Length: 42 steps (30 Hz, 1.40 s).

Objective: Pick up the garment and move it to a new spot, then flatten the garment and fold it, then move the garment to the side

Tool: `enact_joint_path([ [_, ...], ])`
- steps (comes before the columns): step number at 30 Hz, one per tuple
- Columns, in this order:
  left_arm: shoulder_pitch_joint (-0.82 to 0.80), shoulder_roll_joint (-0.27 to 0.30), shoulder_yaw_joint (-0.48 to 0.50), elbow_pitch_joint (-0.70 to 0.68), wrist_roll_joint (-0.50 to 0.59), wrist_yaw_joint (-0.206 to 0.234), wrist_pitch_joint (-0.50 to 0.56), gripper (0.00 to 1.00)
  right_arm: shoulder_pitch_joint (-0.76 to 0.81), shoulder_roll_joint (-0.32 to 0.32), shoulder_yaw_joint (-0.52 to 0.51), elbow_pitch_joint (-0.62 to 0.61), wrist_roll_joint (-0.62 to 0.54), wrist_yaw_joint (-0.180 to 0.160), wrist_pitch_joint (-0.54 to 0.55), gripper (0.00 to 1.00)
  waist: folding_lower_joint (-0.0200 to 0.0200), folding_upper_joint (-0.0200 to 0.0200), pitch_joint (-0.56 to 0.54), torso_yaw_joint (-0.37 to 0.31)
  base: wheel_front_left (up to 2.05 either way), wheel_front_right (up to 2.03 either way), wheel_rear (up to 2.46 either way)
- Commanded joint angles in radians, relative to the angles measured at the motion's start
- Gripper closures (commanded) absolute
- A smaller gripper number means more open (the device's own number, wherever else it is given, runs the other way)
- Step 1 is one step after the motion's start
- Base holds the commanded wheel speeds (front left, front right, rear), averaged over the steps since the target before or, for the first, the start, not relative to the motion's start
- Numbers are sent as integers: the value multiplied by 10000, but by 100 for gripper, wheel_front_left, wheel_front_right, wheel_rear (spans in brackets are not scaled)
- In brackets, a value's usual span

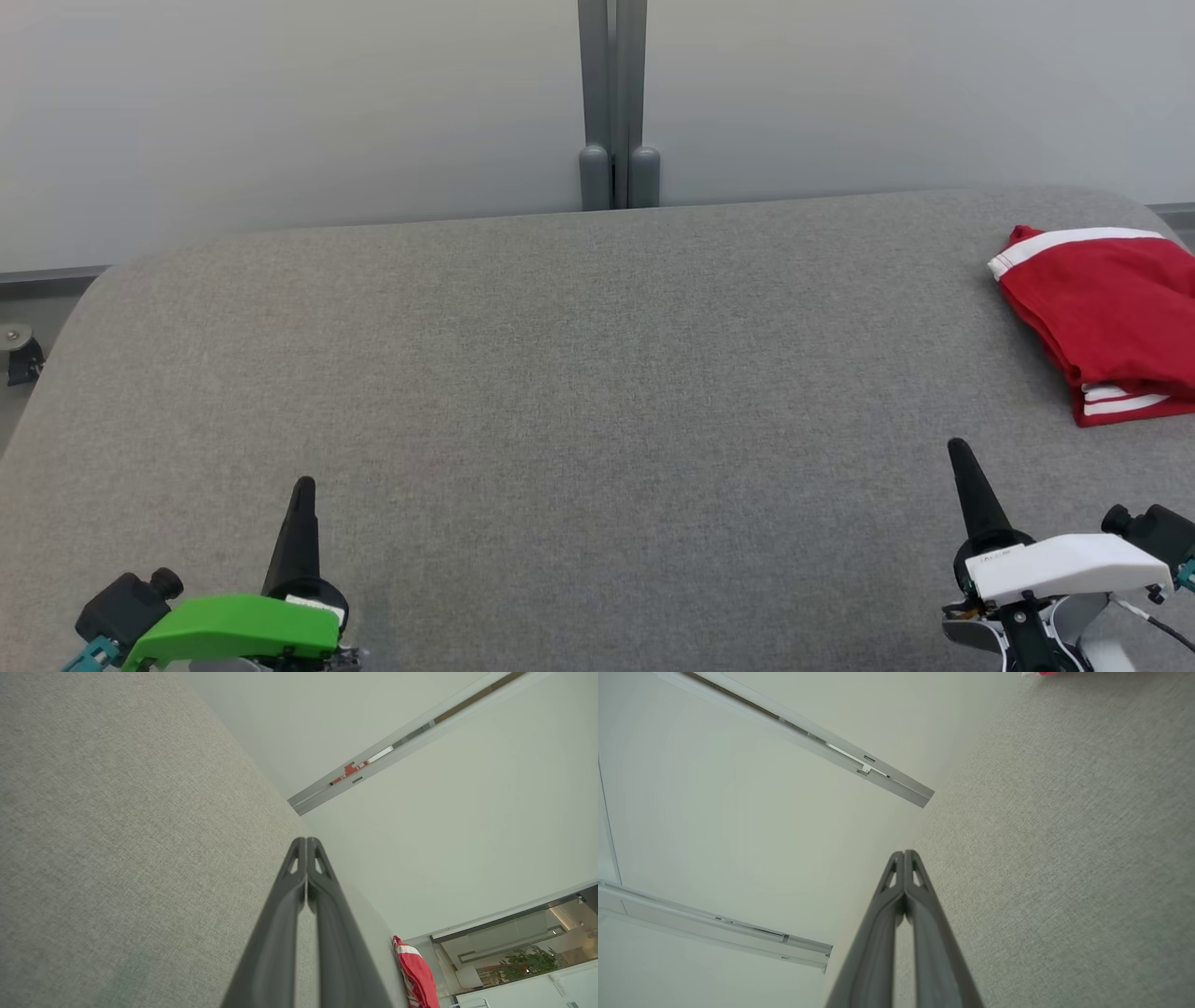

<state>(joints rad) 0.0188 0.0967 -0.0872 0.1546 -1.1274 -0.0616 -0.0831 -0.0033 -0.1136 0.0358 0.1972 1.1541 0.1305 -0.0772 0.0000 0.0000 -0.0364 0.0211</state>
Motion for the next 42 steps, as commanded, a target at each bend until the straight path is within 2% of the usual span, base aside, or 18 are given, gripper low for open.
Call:
enact_joint_path([
  [1,-302,105,98,-37,-298,-81,37,100,-232,-69,-63,-50,274,5,72,100,0,0,8,-5,0,0,0],
  [42,-1074,272,769,570,-4174,-478,847,100,-902,-101,-407,333,3946,5,844,100,0,0,237,-139,0,0,0],
])
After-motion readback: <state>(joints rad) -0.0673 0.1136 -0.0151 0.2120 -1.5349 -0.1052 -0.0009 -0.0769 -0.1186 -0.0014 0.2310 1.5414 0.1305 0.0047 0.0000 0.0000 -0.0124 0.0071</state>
